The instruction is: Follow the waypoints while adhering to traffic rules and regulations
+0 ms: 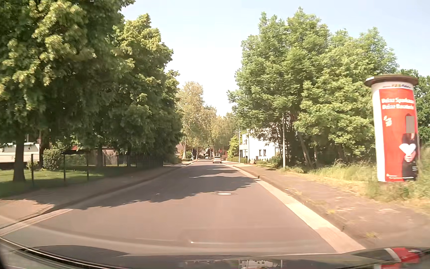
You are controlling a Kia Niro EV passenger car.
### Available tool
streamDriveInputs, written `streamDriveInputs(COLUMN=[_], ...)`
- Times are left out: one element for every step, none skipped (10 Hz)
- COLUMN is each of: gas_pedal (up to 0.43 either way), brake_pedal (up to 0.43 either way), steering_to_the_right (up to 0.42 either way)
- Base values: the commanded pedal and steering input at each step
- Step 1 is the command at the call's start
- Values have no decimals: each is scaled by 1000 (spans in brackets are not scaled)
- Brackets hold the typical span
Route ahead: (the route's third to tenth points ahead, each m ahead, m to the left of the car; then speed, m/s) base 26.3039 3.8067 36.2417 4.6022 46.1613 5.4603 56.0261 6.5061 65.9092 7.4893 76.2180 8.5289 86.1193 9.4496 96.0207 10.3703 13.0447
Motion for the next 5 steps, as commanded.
streamDriveInputs(gas_pedal=[150, 118, 118, 118, 118], brake_pedal=[0, 0, 0, 0, 0], steering_to_the_right=[-11, -11, -11, -11, -12])
